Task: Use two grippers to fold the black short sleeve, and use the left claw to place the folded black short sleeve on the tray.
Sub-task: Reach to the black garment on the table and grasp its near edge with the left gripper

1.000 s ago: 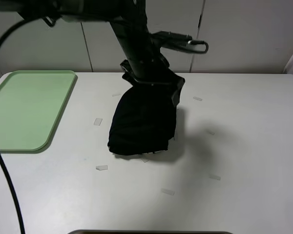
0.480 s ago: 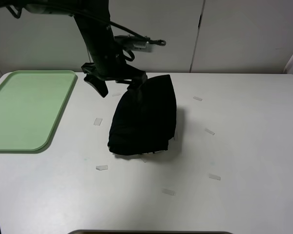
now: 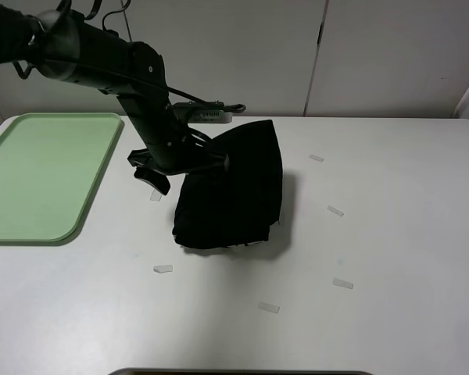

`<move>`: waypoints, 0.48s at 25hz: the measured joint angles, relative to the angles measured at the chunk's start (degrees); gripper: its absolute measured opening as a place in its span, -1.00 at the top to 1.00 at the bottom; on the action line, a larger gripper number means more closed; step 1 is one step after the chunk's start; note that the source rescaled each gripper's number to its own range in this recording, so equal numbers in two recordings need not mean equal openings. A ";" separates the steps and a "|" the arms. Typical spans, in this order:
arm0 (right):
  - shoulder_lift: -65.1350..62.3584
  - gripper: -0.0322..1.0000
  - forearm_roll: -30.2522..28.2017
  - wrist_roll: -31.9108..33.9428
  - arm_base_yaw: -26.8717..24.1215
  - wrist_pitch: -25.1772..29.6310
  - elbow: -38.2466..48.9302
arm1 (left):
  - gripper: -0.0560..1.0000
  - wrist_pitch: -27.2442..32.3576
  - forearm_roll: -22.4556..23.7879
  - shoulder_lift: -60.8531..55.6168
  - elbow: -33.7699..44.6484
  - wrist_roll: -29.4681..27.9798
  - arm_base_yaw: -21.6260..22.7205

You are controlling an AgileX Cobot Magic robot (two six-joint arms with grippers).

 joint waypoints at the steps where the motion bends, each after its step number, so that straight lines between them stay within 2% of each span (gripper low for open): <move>1: 0.00 -1.00 0.00 0.00 0.00 0.00 0.00 | -0.99 -1.57 -0.64 0.00 0.68 -0.12 0.00; 6: 0.00 -1.00 0.00 0.00 0.00 0.00 0.00 | -0.99 -6.84 -4.45 1.99 1.57 -0.17 -0.13; 12: 0.00 -1.00 0.00 0.00 0.00 0.00 0.00 | -0.99 -10.25 -5.43 4.48 1.82 -0.17 -2.40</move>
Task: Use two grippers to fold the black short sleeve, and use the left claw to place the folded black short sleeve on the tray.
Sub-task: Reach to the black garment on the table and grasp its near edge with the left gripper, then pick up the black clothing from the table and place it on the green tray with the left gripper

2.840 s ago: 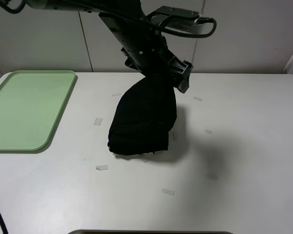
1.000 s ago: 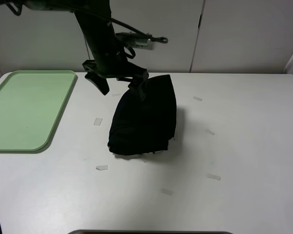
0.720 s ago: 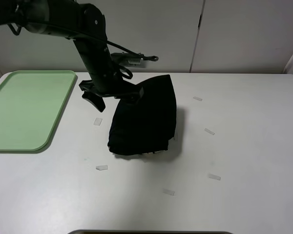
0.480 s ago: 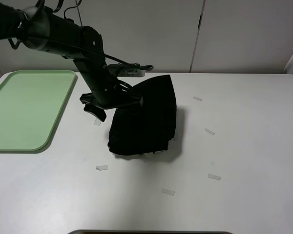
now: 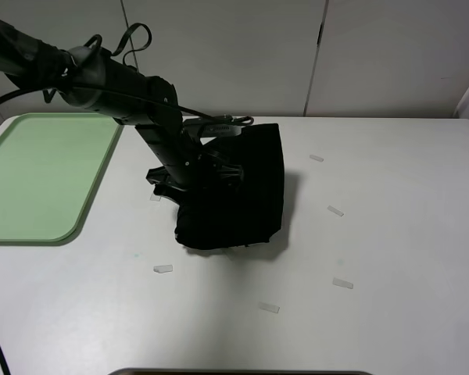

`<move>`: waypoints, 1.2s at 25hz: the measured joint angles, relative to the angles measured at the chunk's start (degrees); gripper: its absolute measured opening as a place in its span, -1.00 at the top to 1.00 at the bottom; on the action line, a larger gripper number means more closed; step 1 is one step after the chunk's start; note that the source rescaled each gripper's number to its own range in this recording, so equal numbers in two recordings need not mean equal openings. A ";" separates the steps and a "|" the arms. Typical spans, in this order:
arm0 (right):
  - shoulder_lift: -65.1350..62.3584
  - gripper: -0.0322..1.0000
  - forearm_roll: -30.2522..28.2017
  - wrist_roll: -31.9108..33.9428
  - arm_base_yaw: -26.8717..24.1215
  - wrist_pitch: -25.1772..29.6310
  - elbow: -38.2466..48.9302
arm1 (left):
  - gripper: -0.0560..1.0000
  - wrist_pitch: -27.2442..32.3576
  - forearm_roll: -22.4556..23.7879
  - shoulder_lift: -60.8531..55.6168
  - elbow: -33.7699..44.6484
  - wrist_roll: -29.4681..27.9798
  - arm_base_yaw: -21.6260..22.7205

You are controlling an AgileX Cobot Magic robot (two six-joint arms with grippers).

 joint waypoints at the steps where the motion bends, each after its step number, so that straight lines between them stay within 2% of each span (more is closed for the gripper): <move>1: 0.00 -1.00 0.00 0.00 0.00 0.00 0.00 | -0.99 -0.38 -0.10 0.24 0.00 0.00 -0.24; 5: 0.00 -1.00 0.00 0.00 0.00 0.00 0.00 | -0.84 -0.71 -0.41 0.42 0.00 0.00 -0.88; 11: 0.00 -1.00 0.00 0.00 0.00 0.00 0.00 | -0.24 -0.85 -0.52 0.42 0.00 0.24 -0.96; 13: 0.00 -1.00 0.00 0.00 0.00 0.00 0.00 | -0.09 -0.78 -0.52 0.42 0.00 0.79 -0.96; 17: 0.00 -1.00 0.00 0.00 0.00 0.00 0.00 | -0.01 0.39 0.51 -0.26 0.00 1.27 -0.96; 20: 0.00 -1.00 0.00 0.00 0.00 0.00 0.00 | 0.00 3.68 2.57 -1.59 0.00 1.33 -0.48; 24: 0.00 -1.00 0.00 0.00 0.00 0.00 0.00 | 0.02 9.19 7.61 -4.36 0.01 1.55 1.15; 30: 0.00 -1.00 0.00 0.00 0.00 0.00 0.00 | 0.02 15.43 14.87 -7.70 0.01 2.68 6.53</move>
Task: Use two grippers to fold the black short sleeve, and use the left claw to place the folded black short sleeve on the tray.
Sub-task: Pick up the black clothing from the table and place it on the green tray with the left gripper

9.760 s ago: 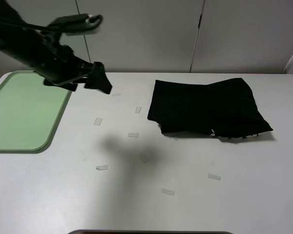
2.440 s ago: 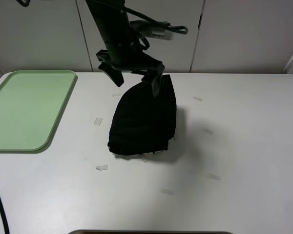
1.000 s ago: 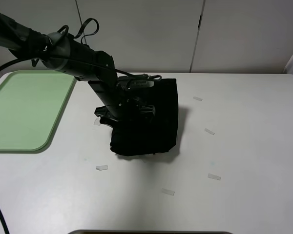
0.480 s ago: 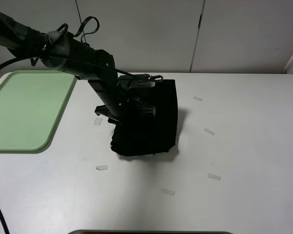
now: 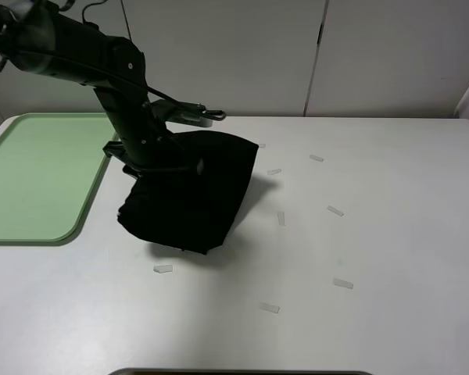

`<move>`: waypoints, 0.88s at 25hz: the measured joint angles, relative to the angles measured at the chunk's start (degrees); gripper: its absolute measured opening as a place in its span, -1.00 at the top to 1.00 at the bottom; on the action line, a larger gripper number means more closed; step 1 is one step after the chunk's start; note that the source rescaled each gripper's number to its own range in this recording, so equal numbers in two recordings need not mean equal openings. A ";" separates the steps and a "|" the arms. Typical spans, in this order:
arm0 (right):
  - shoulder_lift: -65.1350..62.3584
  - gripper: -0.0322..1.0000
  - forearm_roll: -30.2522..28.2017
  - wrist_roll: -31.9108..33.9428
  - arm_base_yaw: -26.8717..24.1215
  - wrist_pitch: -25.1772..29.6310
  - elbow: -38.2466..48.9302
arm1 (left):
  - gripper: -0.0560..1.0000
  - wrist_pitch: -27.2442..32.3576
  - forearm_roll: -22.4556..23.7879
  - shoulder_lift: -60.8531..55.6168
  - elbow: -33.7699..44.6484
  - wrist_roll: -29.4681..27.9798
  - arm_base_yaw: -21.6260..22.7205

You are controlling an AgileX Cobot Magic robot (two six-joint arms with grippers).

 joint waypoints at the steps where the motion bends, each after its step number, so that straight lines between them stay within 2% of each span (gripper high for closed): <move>1: 0.00 -1.00 0.00 0.00 0.00 0.00 0.00 | 0.02 0.65 0.78 -0.33 0.00 0.39 1.19; 4: 0.00 -1.00 0.00 0.00 0.00 0.00 0.00 | 0.02 1.97 2.33 -0.96 0.00 1.68 3.50; 5: 0.00 -1.00 0.00 0.00 0.00 0.00 0.00 | 0.02 3.12 2.74 -1.39 0.00 3.18 6.32; 16: 0.00 -1.00 0.00 0.00 0.00 0.00 0.00 | 0.03 5.08 2.98 -1.93 0.00 14.32 23.44; 19: 0.00 -1.00 0.00 0.00 0.00 0.00 0.00 | 0.03 5.19 2.78 -2.17 0.00 15.46 26.45; 22: 0.00 -1.00 0.00 0.00 0.00 0.00 0.00 | 0.03 5.19 1.34 -2.17 0.00 16.60 26.84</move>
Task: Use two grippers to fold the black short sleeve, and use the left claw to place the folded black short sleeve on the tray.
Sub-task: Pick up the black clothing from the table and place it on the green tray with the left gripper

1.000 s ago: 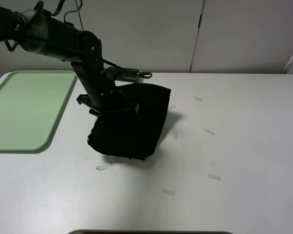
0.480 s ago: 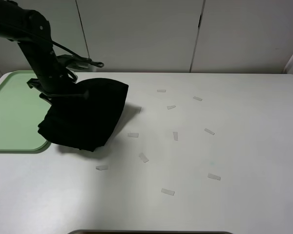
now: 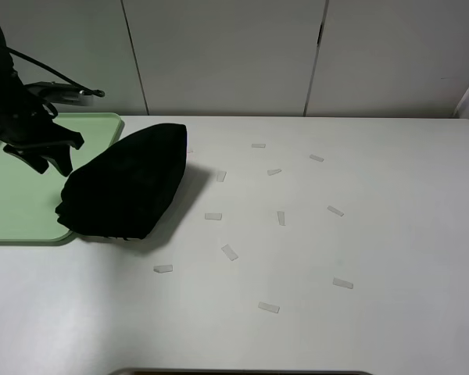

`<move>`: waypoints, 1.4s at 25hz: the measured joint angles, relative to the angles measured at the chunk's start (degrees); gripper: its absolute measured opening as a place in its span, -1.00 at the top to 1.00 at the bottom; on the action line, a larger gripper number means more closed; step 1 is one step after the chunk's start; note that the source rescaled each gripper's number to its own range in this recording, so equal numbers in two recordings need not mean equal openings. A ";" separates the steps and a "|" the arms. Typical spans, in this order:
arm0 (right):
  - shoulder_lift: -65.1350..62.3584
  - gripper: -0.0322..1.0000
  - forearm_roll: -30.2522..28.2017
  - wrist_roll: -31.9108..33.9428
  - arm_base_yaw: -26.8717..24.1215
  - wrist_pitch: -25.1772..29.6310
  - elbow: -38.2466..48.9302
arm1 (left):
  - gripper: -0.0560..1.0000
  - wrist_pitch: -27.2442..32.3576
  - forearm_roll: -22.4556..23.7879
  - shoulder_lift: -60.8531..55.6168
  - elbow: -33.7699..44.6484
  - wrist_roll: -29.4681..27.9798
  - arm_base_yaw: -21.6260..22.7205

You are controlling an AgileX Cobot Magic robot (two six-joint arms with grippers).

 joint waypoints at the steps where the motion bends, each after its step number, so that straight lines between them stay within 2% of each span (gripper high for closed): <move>1: 0.00 -1.00 0.00 0.00 0.00 0.00 0.00 | 0.03 -0.18 -1.21 0.00 0.00 0.58 0.00; 7: 0.00 -1.00 0.00 0.00 0.00 0.00 0.00 | 0.03 -0.70 -11.14 0.00 0.00 6.90 0.00; 10: 0.00 -1.00 0.00 0.00 0.00 0.00 0.00 | -0.06 -0.76 -15.55 0.00 0.00 10.05 -0.07; 12: 0.00 -1.00 0.00 0.00 0.00 0.00 0.00 | -0.13 -1.14 -16.80 0.00 0.00 11.30 -0.47; 16: 0.00 -1.00 0.00 0.00 0.00 0.00 0.00 | -0.28 -1.88 -16.96 0.00 0.00 11.82 -2.22; 20: 0.00 -1.00 0.00 0.00 0.00 0.00 0.00 | -0.65 -2.75 -14.70 0.05 0.00 10.94 -4.55; 22: 0.00 -1.00 0.00 0.00 0.00 0.00 0.00 | -0.74 -2.58 -12.74 0.05 0.00 8.75 -5.50; 27: 0.00 -1.00 0.00 0.00 0.00 0.00 0.00 | -0.79 0.04 -7.28 0.11 0.00 2.69 -6.28; 32: 0.00 -1.00 0.00 0.00 0.00 0.00 0.00 | -0.79 -1.27 -6.60 1.10 0.00 2.36 -6.34; 35: 0.00 -1.00 0.00 0.00 0.00 0.00 0.00 | -0.79 -3.03 -7.83 3.60 0.05 3.51 -7.15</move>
